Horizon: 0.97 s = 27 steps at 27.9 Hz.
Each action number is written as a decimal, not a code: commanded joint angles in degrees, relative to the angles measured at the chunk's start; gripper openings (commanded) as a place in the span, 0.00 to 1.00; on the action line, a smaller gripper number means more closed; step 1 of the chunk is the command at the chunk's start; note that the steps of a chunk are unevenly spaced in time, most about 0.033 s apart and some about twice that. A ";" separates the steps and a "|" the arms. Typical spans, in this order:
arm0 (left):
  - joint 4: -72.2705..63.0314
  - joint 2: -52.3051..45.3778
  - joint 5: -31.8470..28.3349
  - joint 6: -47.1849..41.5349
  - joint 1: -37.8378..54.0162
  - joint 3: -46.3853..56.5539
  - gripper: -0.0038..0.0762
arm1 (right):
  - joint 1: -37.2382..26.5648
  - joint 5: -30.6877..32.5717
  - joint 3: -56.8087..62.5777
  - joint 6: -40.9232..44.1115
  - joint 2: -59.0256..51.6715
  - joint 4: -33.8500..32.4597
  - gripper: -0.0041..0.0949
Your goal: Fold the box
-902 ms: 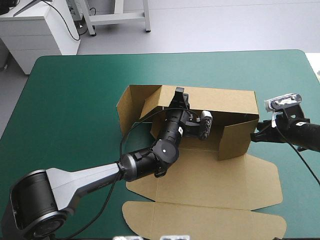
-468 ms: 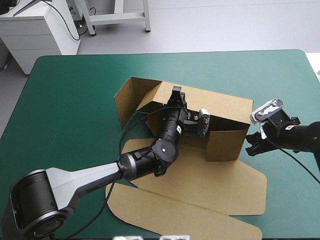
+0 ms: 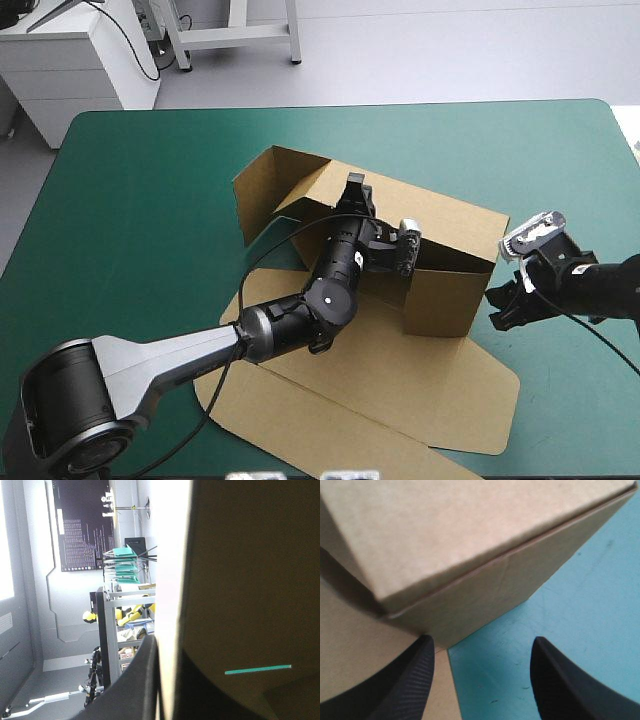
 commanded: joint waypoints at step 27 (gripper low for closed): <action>2.41 -2.42 -1.71 -0.75 -2.49 -1.58 0.04 | 0.15 -30.56 4.21 0.02 4.48 20.04 0.50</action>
